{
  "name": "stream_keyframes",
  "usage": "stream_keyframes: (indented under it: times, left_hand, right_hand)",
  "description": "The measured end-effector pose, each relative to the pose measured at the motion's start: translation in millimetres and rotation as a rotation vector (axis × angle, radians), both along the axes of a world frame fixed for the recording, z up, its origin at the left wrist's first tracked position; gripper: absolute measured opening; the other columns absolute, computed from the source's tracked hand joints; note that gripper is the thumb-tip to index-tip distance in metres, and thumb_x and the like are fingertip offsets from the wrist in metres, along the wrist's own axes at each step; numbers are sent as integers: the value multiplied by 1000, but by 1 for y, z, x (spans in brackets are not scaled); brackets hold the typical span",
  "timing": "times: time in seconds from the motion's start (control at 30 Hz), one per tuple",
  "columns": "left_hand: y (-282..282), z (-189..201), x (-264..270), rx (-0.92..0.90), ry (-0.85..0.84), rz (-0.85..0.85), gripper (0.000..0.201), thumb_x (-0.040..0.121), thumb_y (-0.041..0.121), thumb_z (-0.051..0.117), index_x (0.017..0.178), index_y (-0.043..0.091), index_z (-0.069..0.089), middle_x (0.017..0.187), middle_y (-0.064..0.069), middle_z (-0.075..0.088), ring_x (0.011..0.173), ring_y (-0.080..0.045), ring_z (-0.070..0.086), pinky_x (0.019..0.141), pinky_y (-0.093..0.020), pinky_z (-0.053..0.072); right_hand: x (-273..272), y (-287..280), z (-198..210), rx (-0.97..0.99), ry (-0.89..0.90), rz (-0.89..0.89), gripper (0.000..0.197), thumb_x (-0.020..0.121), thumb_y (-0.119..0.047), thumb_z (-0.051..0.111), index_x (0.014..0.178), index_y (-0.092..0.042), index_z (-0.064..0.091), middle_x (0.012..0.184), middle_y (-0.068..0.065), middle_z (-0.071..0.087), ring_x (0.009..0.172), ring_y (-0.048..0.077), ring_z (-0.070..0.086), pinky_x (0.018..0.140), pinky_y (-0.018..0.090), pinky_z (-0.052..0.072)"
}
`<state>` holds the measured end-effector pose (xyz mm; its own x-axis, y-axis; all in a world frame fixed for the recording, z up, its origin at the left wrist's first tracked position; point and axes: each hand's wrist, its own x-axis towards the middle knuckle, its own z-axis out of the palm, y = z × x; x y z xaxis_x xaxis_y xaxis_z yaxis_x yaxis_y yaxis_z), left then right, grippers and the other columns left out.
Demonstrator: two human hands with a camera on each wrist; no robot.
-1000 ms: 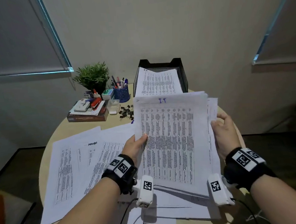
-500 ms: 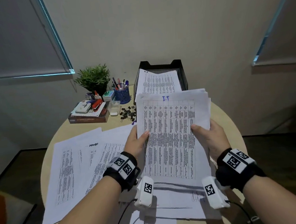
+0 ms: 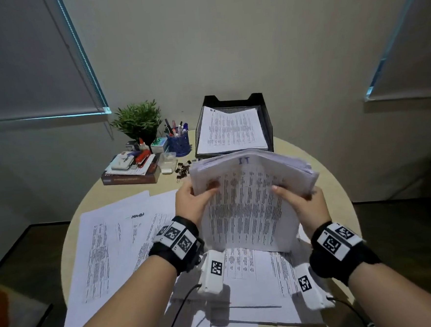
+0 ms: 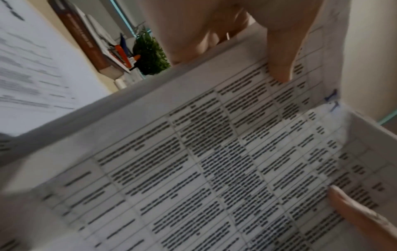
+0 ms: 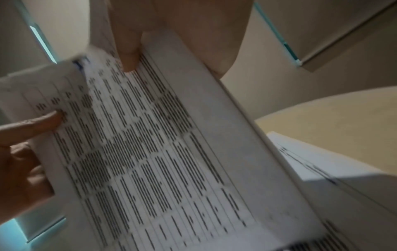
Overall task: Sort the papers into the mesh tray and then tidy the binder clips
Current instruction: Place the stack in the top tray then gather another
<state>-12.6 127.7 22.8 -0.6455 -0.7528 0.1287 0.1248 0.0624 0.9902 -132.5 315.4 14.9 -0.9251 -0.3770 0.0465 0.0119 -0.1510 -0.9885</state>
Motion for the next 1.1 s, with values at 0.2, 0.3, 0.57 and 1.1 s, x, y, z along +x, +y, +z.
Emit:
stream_keyframes:
  times: [0.2, 0.3, 0.57, 1.1]
  left_hand:
    - [0, -11, -5, 196, -118, -25, 16, 72, 6, 76, 85, 13, 69, 92, -10, 70, 98, -27, 65, 94, -42, 50]
    - [-1, -6, -6, 256, -77, -44, 8, 77, 9, 72, 81, 14, 68, 91, -12, 70, 97, -31, 65, 97, -50, 47]
    - [-2, 11, -3, 92, 38, -87, 68, 32, 67, 81, 76, 17, 69, 74, 4, 73, 74, -9, 68, 69, -23, 53]
    - [5, 41, -25, 1, 127, 155, 38, 89, 15, 60, 52, 17, 48, 40, 14, 45, 44, -1, 42, 47, -17, 33]
  right_hand:
    - [5, -4, -17, 48, -107, 29, 28, 68, -12, 81, 92, -19, 68, 88, -5, 72, 83, 10, 66, 75, 24, 47]
    - [8, -4, -8, -22, -120, 9, 28, 65, -15, 82, 90, -17, 69, 87, 0, 74, 79, 14, 69, 70, 25, 50]
    - [2, 0, 10, -121, -31, 62, 69, 31, -49, 92, 87, -13, 74, 87, 5, 76, 82, 21, 71, 81, 37, 56]
    - [-8, -3, 34, -153, 94, -181, 34, 82, -8, 54, 49, -12, 61, 47, -5, 53, 46, 10, 46, 50, 22, 35]
